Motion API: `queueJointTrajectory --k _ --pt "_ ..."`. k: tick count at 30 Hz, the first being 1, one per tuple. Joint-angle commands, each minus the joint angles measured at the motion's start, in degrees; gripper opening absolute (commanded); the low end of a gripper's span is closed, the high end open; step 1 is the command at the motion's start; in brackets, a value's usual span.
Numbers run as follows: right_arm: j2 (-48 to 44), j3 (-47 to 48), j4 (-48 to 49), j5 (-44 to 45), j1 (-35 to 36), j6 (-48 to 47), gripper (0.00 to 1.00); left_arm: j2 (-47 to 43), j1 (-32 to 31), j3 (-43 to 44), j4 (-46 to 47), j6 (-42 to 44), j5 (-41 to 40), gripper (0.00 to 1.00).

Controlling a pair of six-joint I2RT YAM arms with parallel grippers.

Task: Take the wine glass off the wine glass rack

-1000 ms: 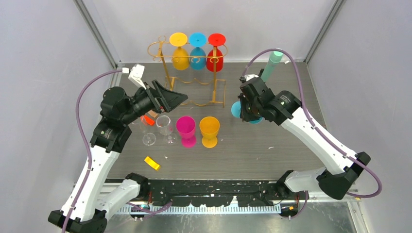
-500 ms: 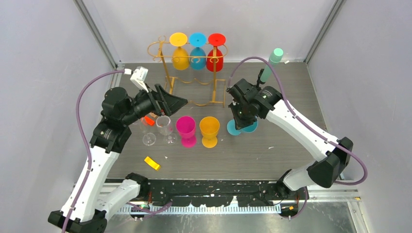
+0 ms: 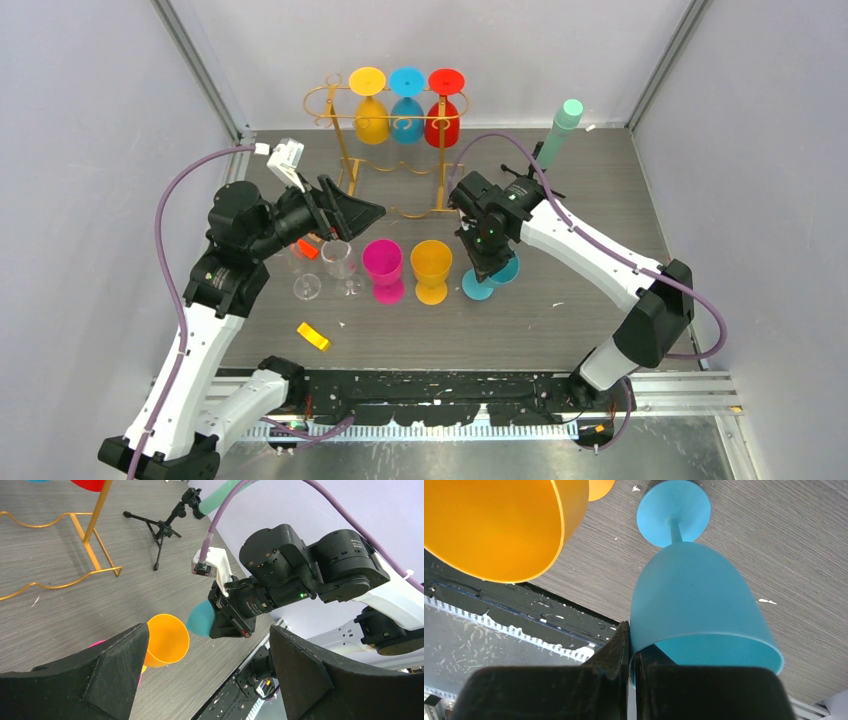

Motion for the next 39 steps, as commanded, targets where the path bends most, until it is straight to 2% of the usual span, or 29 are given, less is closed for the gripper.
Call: queueJointTrajectory --k 1,7,19,21,23,26,28,39 --pt "0.38 1.10 -0.73 -0.55 0.25 -1.42 0.08 -0.90 -0.14 0.51 0.30 1.54 -0.33 0.93" --pt "1.08 1.73 0.29 3.40 0.26 -0.88 0.21 -0.35 -0.14 0.66 -0.03 1.88 -0.51 0.93" --pt "1.22 2.62 2.43 3.12 0.25 -1.40 0.27 0.56 -0.14 1.23 -0.85 1.40 -1.06 0.94" --pt "0.90 2.65 3.14 3.11 0.26 -1.28 0.26 0.73 -0.14 1.27 -0.79 1.33 -1.04 0.94" --pt "0.47 2.44 3.75 3.39 0.25 -1.22 0.20 0.89 -0.14 1.30 -0.80 1.24 -1.04 0.94" --pt "0.23 2.29 4.15 4.07 0.22 -1.02 0.04 1.05 -0.14 1.38 -0.98 1.25 -1.04 0.94" --pt "0.12 2.33 4.23 4.16 0.26 -0.77 0.01 1.04 -0.14 1.39 -1.02 1.25 -1.08 0.94" --pt "-0.02 3.11 6.47 2.72 0.22 -0.30 0.00 1.08 -0.14 1.65 -1.52 1.44 -1.26 0.94"
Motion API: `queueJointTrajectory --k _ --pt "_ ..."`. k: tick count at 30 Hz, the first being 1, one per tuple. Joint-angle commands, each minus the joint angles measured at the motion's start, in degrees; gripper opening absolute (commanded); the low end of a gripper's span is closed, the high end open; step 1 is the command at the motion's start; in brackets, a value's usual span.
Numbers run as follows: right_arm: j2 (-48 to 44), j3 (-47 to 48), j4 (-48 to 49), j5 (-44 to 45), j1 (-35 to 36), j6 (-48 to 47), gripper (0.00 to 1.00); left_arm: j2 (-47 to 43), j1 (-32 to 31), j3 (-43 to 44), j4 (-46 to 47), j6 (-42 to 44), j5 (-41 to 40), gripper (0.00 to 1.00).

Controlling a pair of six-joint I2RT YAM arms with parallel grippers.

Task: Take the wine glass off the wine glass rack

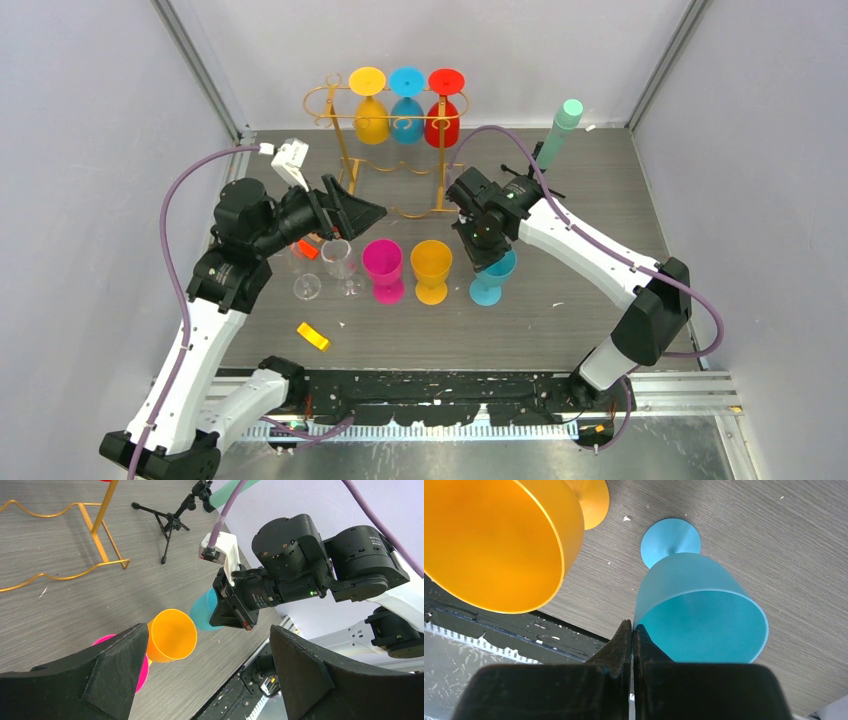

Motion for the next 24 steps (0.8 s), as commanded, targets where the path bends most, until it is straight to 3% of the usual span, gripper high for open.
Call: queueJointTrajectory --k 1,11,17,24 --pt "-0.94 2.63 3.03 -0.87 0.24 0.20 0.00 -0.12 -0.14 1.73 -0.02 0.51 -0.43 0.94" --pt "0.21 3.26 3.91 -2.13 0.25 0.90 0.02 -0.07 -0.14 2.00 -0.39 0.73 -0.72 0.94" --pt "-0.66 4.68 3.59 -0.54 0.24 1.64 0.33 -0.12 -0.13 2.31 -1.10 1.24 -1.43 0.94" --pt "-3.93 8.89 4.87 0.86 0.26 2.88 0.48 -0.10 -0.14 3.85 -2.55 2.60 -4.83 0.94"
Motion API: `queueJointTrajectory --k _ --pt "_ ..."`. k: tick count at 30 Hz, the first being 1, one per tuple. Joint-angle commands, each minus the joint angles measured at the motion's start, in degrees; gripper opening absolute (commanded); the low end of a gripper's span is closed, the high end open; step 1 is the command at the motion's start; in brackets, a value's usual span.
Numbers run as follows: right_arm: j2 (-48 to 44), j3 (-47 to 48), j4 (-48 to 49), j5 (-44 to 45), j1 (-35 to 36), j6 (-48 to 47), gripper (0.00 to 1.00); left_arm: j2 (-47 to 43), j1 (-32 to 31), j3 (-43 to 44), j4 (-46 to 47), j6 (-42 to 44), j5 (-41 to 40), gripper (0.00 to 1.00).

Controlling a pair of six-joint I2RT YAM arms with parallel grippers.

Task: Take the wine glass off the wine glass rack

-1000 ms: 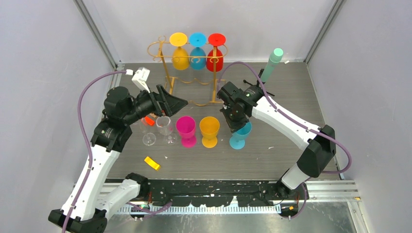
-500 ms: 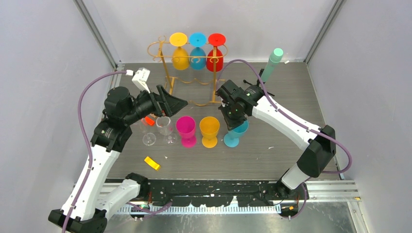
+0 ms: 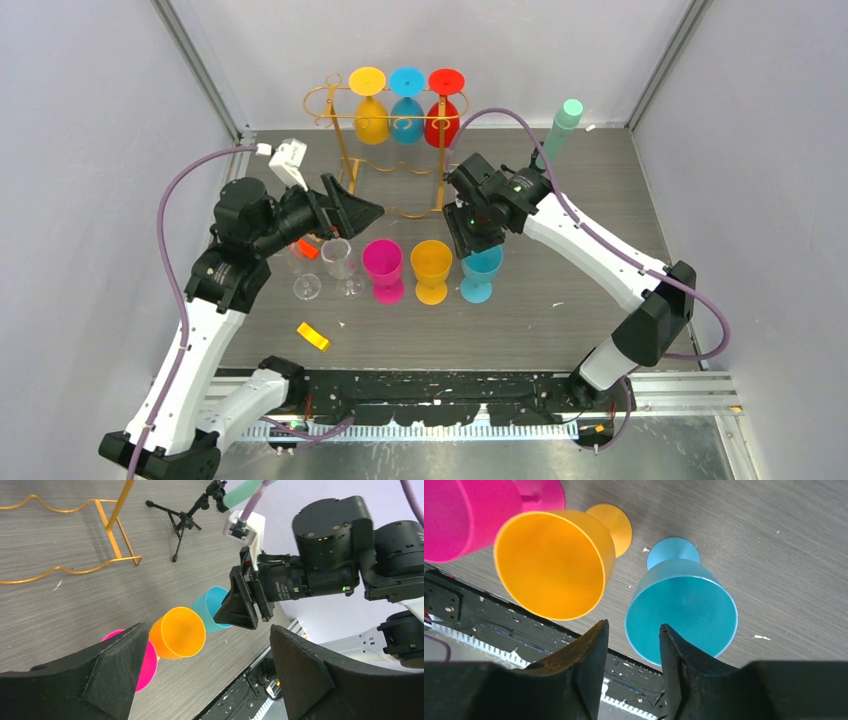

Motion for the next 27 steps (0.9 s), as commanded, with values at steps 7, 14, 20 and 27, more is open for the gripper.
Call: queueJointTrajectory --k 7,14,20,27 --pt "-8.68 4.71 11.88 1.24 0.26 4.67 0.51 5.21 -0.14 10.40 3.05 -1.14 -6.41 0.94" --pt "-13.83 -0.38 18.14 0.14 0.22 7.43 0.42 20.29 -0.14 28.96 1.39 -5.97 -16.30 0.88" --pt "-16.70 -4.94 17.95 -0.77 0.22 8.67 0.38 32.89 -0.13 40.81 -1.24 -9.41 -31.83 0.82" --pt "-19.42 -8.65 18.46 -0.90 0.26 7.97 0.38 44.35 0.79 51.72 -5.59 -9.64 -38.72 0.77"
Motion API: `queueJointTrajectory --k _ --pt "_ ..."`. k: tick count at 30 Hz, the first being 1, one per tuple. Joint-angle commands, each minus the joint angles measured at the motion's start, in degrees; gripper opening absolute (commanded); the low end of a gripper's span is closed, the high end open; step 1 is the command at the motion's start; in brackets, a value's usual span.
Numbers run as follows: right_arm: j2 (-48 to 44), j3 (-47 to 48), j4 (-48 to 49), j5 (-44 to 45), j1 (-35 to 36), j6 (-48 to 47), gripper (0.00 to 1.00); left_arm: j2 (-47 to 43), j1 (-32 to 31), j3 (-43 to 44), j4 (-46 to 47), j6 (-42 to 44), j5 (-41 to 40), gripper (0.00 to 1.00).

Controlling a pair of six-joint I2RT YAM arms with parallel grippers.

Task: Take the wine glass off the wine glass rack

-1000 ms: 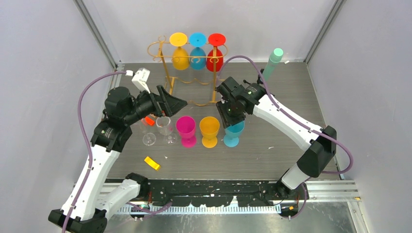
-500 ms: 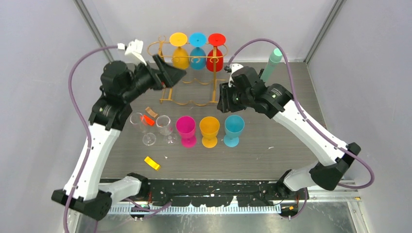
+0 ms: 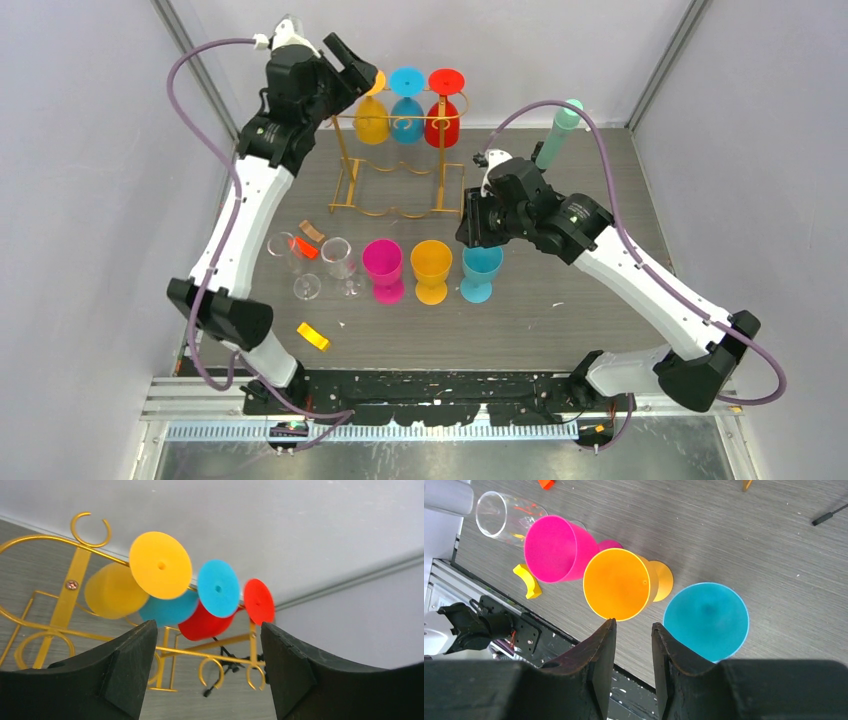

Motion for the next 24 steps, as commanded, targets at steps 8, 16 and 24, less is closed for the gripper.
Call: queueJointTrajectory --k 8,16,24 --pt "-4.02 -3.00 4.17 -0.98 0.25 0.71 0.38 9.66 4.58 7.42 -0.53 -2.24 -3.26 0.76" --pt "-5.43 -6.74 10.27 -5.09 0.26 4.14 0.34 13.97 6.59 11.04 -0.07 -5.21 -1.19 0.68" --pt "-6.43 -8.43 12.43 -5.02 0.26 5.79 0.32 15.52 6.96 11.61 -0.46 -8.43 1.25 0.60"
